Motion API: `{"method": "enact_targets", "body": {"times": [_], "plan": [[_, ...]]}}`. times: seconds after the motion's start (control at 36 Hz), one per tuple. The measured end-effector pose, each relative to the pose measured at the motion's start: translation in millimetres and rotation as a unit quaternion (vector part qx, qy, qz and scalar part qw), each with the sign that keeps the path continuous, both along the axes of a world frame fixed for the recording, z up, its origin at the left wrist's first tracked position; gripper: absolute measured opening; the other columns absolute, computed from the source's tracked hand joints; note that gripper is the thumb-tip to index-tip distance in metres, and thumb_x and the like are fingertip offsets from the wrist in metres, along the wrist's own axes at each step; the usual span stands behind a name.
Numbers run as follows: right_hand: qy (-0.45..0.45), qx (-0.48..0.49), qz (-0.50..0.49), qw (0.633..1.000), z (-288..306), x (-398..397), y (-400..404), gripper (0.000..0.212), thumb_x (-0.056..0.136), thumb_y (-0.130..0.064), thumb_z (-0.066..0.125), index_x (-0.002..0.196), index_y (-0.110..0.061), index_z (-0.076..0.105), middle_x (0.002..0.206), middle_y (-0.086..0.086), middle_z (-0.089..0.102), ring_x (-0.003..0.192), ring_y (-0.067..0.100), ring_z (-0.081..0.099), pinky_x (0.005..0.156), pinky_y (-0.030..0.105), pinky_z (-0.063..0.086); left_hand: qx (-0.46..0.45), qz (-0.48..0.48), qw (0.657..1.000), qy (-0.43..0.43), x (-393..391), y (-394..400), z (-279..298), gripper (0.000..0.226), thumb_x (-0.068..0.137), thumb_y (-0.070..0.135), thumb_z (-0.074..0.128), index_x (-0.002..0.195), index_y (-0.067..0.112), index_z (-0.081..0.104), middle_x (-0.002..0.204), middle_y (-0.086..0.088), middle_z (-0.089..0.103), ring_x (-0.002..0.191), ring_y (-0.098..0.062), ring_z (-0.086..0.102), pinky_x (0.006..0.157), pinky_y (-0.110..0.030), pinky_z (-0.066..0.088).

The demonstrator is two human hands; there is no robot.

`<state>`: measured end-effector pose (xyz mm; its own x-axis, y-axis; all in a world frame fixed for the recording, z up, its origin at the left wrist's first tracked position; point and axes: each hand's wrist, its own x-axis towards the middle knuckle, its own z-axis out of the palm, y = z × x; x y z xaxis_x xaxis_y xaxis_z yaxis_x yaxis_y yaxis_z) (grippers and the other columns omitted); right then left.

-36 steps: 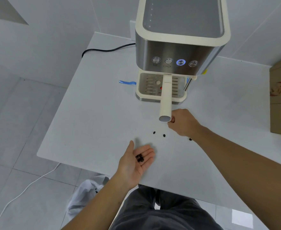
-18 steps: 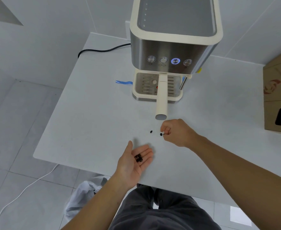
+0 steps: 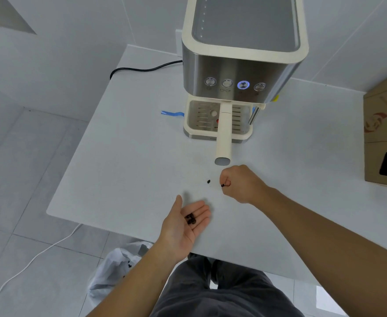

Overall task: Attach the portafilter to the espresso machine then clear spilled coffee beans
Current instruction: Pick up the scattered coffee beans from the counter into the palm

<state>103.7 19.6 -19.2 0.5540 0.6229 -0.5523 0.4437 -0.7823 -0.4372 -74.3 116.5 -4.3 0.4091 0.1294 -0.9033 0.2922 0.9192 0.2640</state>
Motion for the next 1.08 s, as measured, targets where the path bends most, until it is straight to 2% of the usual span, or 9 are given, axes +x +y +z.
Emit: {"method": "enact_targets", "body": {"times": [0.17, 0.25, 0.36, 0.5, 0.64, 0.75, 0.89, 1.0, 1.08], "plan": [[-0.005, -0.004, 0.001, 1.0, -1, -1, 1, 0.027, 0.081, -0.006, 0.056, 0.066, -0.028, 0.054, 0.075, -0.006, 0.055, 0.071, 0.018, 0.057, 0.059, 0.024, 0.045, -0.001, 0.004, 1.0, -0.002, 1, 0, 1, 0.061, 0.1, 0.048, 0.04, 0.109, -0.005, 0.068, 0.103, -0.021, 0.074, 0.1, -0.029, 0.069, 0.083, -0.036, 0.055], [-0.003, 0.01, -0.009, 1.0, -1, -2, -1, 0.017, 0.082, -0.004, 0.056, 0.082, -0.019, 0.063, 0.081, -0.003, 0.056, 0.073, 0.019, 0.057, 0.057, 0.022, 0.044, -0.003, 0.005, 1.0, -0.004, 1, 1, 1, 0.061, 0.1, 0.048, 0.04, 0.109, -0.005, 0.068, 0.101, -0.021, 0.075, 0.101, -0.029, 0.069, 0.084, -0.037, 0.055], [0.01, 0.04, -0.021, 0.999, -2, -9, -1, 0.022, 0.084, -0.007, 0.056, 0.101, -0.017, 0.066, 0.085, -0.002, 0.058, 0.074, 0.018, 0.057, 0.053, 0.019, 0.04, -0.004, 0.008, 1.0, -0.006, 0, 2, 1, 0.061, 0.1, 0.048, 0.04, 0.109, -0.005, 0.068, 0.1, -0.021, 0.075, 0.1, -0.029, 0.069, 0.084, -0.037, 0.054], [0.004, 0.065, -0.005, 0.998, -3, -17, 4, 0.027, 0.087, -0.008, 0.058, 0.111, -0.013, 0.069, 0.096, 0.005, 0.066, 0.079, 0.016, 0.055, 0.067, 0.021, 0.043, -0.001, 0.005, 1.0, -0.005, -1, 1, 0, 0.06, 0.1, 0.048, 0.04, 0.107, -0.004, 0.069, 0.101, -0.02, 0.075, 0.102, -0.029, 0.068, 0.085, -0.036, 0.054], [-0.003, 0.057, -0.003, 0.998, -8, -22, 9, 0.024, 0.088, -0.009, 0.059, 0.109, -0.012, 0.07, 0.103, 0.007, 0.068, 0.082, 0.017, 0.059, 0.068, 0.022, 0.044, -0.002, 0.007, 1.0, -0.009, -2, 3, 1, 0.061, 0.1, 0.048, 0.039, 0.107, -0.004, 0.069, 0.103, -0.021, 0.074, 0.105, -0.029, 0.068, 0.086, -0.037, 0.054], [-0.024, 0.033, 0.015, 0.999, -10, -24, 13, 0.021, 0.088, -0.009, 0.055, 0.1, -0.013, 0.072, 0.102, 0.004, 0.07, 0.09, 0.023, 0.066, 0.075, 0.03, 0.054, -0.002, 0.006, 1.0, -0.008, -4, 6, 1, 0.06, 0.1, 0.048, 0.038, 0.108, -0.003, 0.069, 0.104, -0.02, 0.074, 0.106, -0.028, 0.067, 0.086, -0.036, 0.054], [-0.045, -0.003, 0.052, 0.998, -11, -23, 18, 0.021, 0.09, -0.012, 0.052, 0.101, -0.013, 0.07, 0.105, 0.004, 0.069, 0.091, 0.023, 0.064, 0.07, 0.027, 0.048, -0.001, 0.01, 1.0, -0.005, -7, 8, -1, 0.06, 0.1, 0.048, 0.039, 0.109, -0.004, 0.068, 0.104, -0.02, 0.074, 0.105, -0.028, 0.068, 0.085, -0.036, 0.054], [-0.051, -0.023, 0.068, 0.996, -11, -23, 19, 0.019, 0.091, -0.012, 0.051, 0.101, -0.014, 0.068, 0.105, 0.004, 0.067, 0.09, 0.024, 0.064, 0.075, 0.033, 0.054, -0.001, 0.013, 1.0, -0.004, -7, 9, -2, 0.061, 0.1, 0.049, 0.039, 0.11, -0.004, 0.068, 0.104, -0.02, 0.075, 0.104, -0.028, 0.068, 0.085, -0.036, 0.054], [-0.061, -0.03, 0.084, 0.994, -9, -25, 20, 0.016, 0.091, -0.008, 0.049, 0.094, -0.014, 0.064, 0.101, 0.004, 0.063, 0.086, 0.023, 0.061, 0.073, 0.034, 0.053, -0.003, 0.016, 1.0, -0.005, -8, 10, -2, 0.061, 0.1, 0.048, 0.039, 0.111, -0.004, 0.068, 0.105, -0.02, 0.074, 0.105, -0.028, 0.068, 0.087, -0.037, 0.054]]}}
